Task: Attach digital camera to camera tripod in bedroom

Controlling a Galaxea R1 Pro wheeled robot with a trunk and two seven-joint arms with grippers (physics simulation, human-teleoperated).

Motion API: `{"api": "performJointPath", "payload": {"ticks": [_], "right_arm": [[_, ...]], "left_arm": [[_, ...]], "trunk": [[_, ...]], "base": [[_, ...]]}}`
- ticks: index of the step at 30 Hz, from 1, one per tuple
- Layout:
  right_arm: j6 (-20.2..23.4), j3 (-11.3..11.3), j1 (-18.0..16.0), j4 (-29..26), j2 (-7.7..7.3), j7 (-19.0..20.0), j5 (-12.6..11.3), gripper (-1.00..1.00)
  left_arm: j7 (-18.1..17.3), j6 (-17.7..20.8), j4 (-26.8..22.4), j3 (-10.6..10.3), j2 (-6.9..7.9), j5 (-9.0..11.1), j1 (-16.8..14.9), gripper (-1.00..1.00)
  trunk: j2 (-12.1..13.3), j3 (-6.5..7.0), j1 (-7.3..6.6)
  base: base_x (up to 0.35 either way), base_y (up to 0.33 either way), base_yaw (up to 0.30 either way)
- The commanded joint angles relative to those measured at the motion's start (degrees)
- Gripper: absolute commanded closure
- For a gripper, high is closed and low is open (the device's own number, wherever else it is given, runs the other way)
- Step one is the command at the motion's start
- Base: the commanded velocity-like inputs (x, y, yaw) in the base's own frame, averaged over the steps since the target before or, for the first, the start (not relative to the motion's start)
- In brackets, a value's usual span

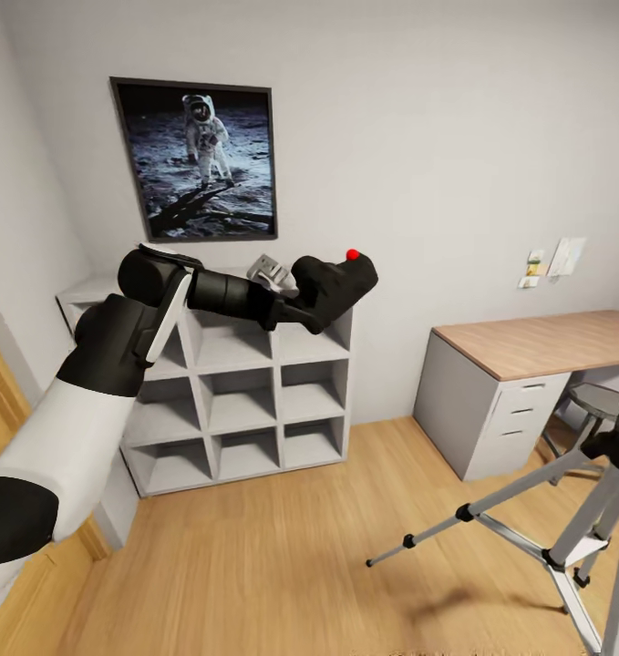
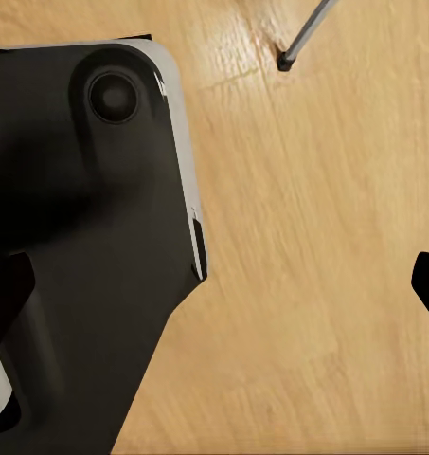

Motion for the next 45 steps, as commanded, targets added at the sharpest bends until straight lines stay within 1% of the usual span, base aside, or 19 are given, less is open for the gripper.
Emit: {"api": "performJointPath", "payload": {"ticks": [1, 14, 25, 32, 37, 45], "right_arm": [[-0.5, -0.4, -0.1, 0.3, -0.01, 0.1, -0.3, -1.00], [-0.5, -0.3, -0.1, 0.3, -0.01, 0.1, -0.3, -1.00], [-0.5, -0.4, -0.1, 0.3, -0.01, 0.1, -0.3, -1.00], [-0.5, -0.3, -0.1, 0.3, -0.01, 0.1, -0.3, -1.00], [-0.5, -0.3, -0.1, 0.3, -0.01, 0.1, -0.3, -1.00], [-0.5, -0.4, -0.1, 0.3, -0.01, 0.1, -0.3, -1.00]], "left_arm": [[-0.1, 0.4, 0.0, -0.1, 0.06, 0.2, -0.1, 1.00], [-0.1, 0.4, 0.0, -0.1, 0.06, 0.2, -0.1, 1.00], [0.0, 0.4, 0.0, -0.1, 0.06, 0.2, -0.1, 1.00], [0.0, 0.4, 0.0, -0.1, -0.02, 0.2, -0.1, 1.00], [-0.1, 0.4, 0.0, -0.1, 0.01, 0.2, -0.1, 1.00], [-0.1, 0.4, 0.0, -0.1, 0.05, 0.2, -0.1, 1.00]], "trunk": [[-0.1, -0.13, 0.04], [-0.1, -0.13, 0.04], [-0.1, -0.13, 0.04], [-0.1, -0.13, 0.04], [-0.1, -0.13, 0.04], [-0.1, -0.13, 0.04]], "base": [[0.000, 0.000, -0.300], [0.002, 0.000, -0.280], [0.167, 0.000, -0.034], [0.038, 0.000, -0.019], [0.004, 0.000, -0.191], [0.001, 0.000, -0.280]]}}
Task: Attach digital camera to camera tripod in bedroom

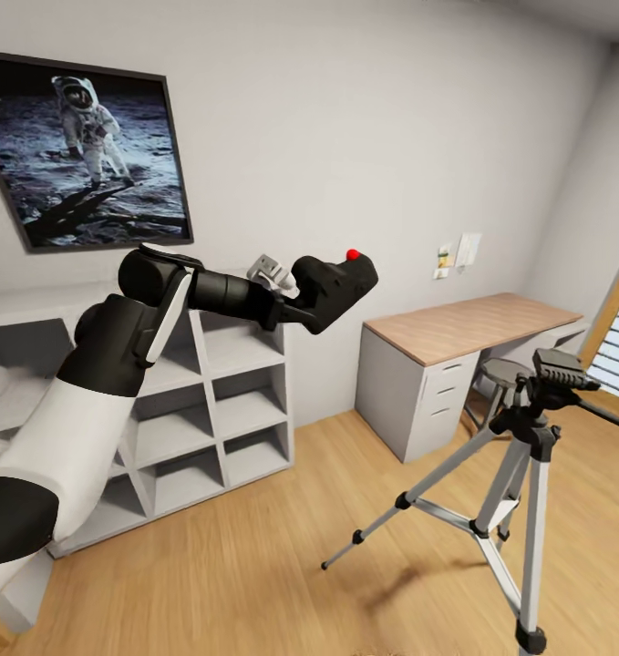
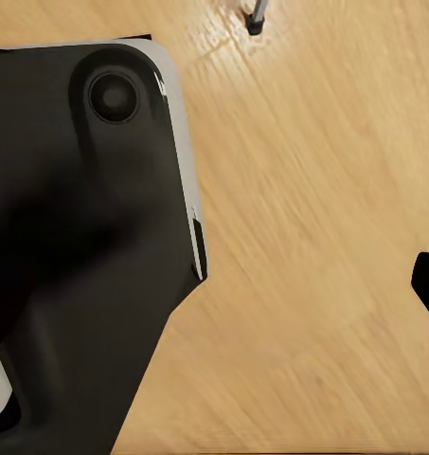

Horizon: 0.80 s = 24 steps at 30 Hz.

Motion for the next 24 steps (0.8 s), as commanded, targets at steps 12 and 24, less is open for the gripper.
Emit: {"api": "performJointPath", "payload": {"ticks": [12, 24], "right_arm": [[-0.5, -0.4, -0.1, 0.3, -0.01, 0.1, -0.3, -1.00], [-0.5, -0.3, -0.1, 0.3, -0.01, 0.1, -0.3, -1.00]], "left_arm": [[-0.1, 0.4, 0.0, -0.1, 0.10, 0.2, -0.1, 1.00], [-0.1, 0.4, 0.0, -0.1, 0.06, 0.2, -0.1, 1.00]], "trunk": [[-0.1, -0.13, 0.04], [-0.1, -0.13, 0.04]], "base": [[0.000, 0.000, -0.299], [0.000, 0.000, -0.300]]}}
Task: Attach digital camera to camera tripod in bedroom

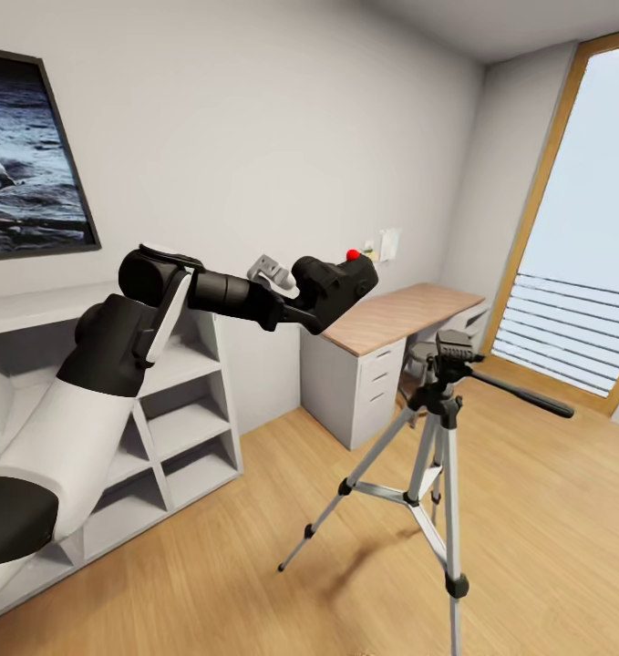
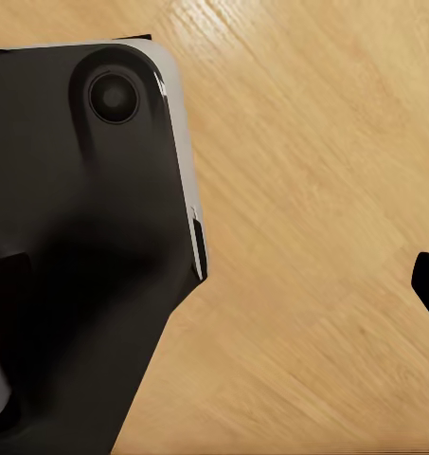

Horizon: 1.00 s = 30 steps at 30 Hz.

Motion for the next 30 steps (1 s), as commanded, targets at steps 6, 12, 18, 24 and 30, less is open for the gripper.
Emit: {"api": "performJointPath", "payload": {"ticks": [6, 12, 18, 24, 30], "right_arm": [[-0.5, -0.4, -0.1, 0.3, -0.01, 0.1, -0.3, -1.00], [-0.5, -0.4, -0.1, 0.3, -0.01, 0.1, -0.3, -1.00], [-0.5, -0.4, -0.1, 0.3, -0.01, 0.1, -0.3, -1.00], [-0.5, -0.3, -0.1, 0.3, -0.01, 0.1, -0.3, -1.00], [-0.5, -0.3, -0.1, 0.3, -0.01, 0.1, -0.3, -1.00]], "left_arm": [[-0.1, 0.4, 0.0, -0.1, 0.05, 0.2, -0.1, 1.00], [-0.1, 0.4, 0.0, -0.1, 0.05, 0.2, -0.1, 1.00], [0.0, 0.4, 0.0, -0.1, 0.05, 0.2, -0.1, 1.00], [0.0, 0.4, 0.0, 0.0, 0.11, 0.2, -0.1, 1.00], [0.1, 0.4, 0.0, 0.0, 0.18, 0.2, -0.1, 1.00]], "trunk": [[-0.1, -0.13, 0.04], [-0.1, -0.13, 0.04], [-0.1, -0.13, 0.04], [-0.1, -0.13, 0.04], [-0.1, -0.13, 0.04]], "base": [[0.000, 0.000, -0.300], [0.000, 0.000, -0.300], [0.000, 0.000, -0.300], [0.000, 0.000, -0.300], [0.000, 0.000, -0.246]]}}
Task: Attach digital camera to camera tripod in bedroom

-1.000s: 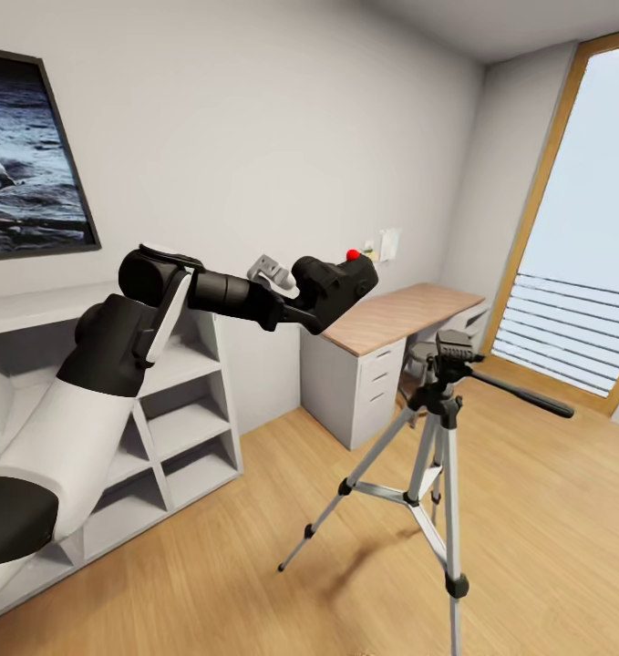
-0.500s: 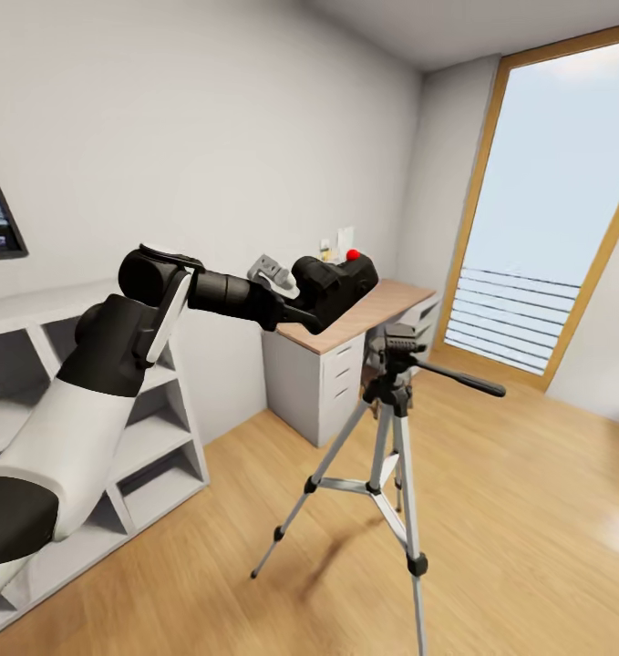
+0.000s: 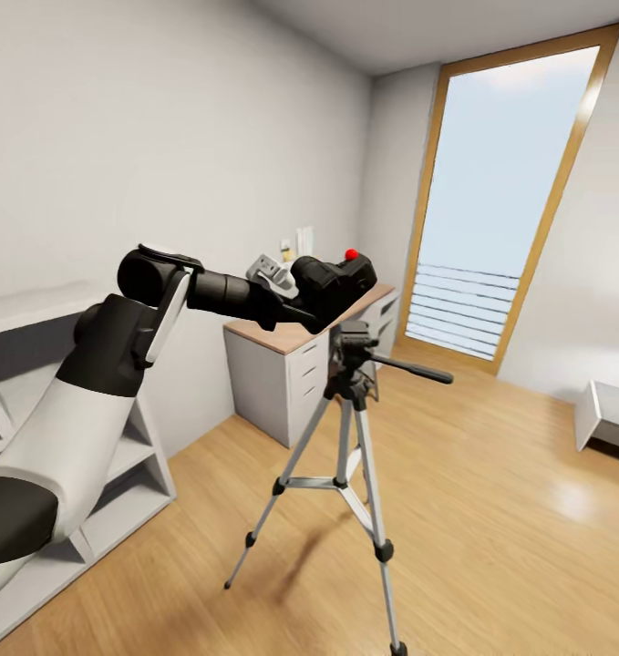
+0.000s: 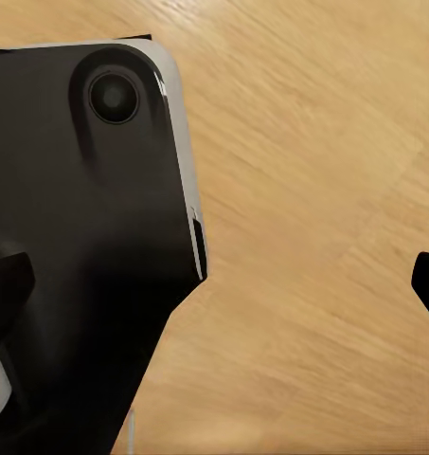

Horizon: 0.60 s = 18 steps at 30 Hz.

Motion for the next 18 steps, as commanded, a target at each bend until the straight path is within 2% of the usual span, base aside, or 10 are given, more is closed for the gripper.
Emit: {"api": "performJointPath", "payload": {"ticks": [1, 6, 13, 18], "right_arm": [[-0.5, -0.3, -0.1, 0.3, -0.01, 0.1, -0.3, -1.00], [-0.5, -0.3, -0.1, 0.3, -0.01, 0.1, -0.3, -1.00], [-0.5, -0.3, -0.1, 0.3, -0.01, 0.1, -0.3, -1.00], [-0.5, -0.3, -0.1, 0.3, -0.01, 0.1, -0.3, -1.00]], "left_arm": [[-0.1, 0.4, 0.0, -0.1, 0.05, 0.2, -0.1, 1.00], [-0.1, 0.4, 0.0, 0.0, 0.33, 0.2, -0.1, 1.00], [-0.1, 0.4, 0.0, 0.0, 0.34, 0.2, -0.1, 1.00], [-0.1, 0.4, 0.0, 0.0, 0.35, 0.2, -0.1, 1.00]], "trunk": [[-0.1, -0.13, 0.04], [-0.1, -0.13, 0.04], [-0.1, -0.13, 0.04], [-0.1, -0.13, 0.04]], "base": [[0.000, 0.000, -0.089], [0.013, 0.000, -0.031], [0.214, 0.025, -0.002], [0.038, 0.003, 0.000]]}}
